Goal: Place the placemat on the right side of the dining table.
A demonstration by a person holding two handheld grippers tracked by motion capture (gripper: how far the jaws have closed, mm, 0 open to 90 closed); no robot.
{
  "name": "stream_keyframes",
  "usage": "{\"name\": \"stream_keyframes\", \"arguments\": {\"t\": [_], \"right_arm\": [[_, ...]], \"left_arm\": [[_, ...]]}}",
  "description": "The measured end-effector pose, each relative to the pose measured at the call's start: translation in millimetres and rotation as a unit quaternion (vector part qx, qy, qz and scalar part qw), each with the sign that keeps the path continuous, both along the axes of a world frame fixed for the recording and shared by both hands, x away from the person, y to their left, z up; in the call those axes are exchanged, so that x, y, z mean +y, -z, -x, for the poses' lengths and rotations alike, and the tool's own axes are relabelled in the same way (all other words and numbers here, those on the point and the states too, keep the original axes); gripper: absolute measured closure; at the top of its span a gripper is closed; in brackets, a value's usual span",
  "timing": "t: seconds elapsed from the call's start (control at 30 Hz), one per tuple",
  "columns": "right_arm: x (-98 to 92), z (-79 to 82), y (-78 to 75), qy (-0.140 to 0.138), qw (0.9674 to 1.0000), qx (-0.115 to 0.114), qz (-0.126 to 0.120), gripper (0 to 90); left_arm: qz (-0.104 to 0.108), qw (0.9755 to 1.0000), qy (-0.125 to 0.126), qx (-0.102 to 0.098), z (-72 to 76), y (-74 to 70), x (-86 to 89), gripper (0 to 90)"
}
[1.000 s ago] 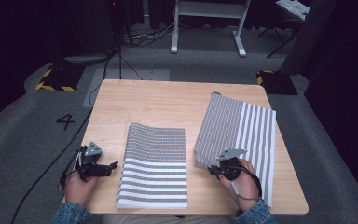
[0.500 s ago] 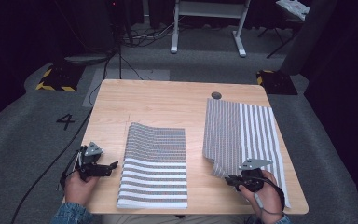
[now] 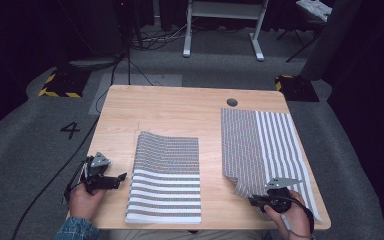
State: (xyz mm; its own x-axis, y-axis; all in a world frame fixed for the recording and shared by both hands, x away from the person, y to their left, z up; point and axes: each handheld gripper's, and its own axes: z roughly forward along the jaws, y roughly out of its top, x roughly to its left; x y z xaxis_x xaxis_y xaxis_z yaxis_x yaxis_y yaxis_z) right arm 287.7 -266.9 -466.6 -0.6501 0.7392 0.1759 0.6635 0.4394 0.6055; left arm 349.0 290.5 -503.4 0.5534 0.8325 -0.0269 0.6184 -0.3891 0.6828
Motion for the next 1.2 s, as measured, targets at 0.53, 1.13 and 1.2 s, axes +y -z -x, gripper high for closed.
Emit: {"name": "stream_keyframes", "arguments": {"t": [0.53,1.13,1.2], "right_arm": [[-18.9,12.6,-8.1,0.121,0.9907,-0.061,-0.001,29.0],[-32.6,-14.1,23.5,0.158,0.9834,-0.061,0.064,24.3],[-33.1,-17.9,23.8,0.159,0.9831,-0.063,0.065,24.2]], "left_arm": [[0.000,1.0000,0.000,0.000,0.0,0.0,0.0,14.2],[-0.001,1.0000,-0.001,0.001,0.7,-0.1,0.0,14.2],[-0.001,1.0000,-0.001,0.001,0.7,-0.1,0.0,14.1]]}}
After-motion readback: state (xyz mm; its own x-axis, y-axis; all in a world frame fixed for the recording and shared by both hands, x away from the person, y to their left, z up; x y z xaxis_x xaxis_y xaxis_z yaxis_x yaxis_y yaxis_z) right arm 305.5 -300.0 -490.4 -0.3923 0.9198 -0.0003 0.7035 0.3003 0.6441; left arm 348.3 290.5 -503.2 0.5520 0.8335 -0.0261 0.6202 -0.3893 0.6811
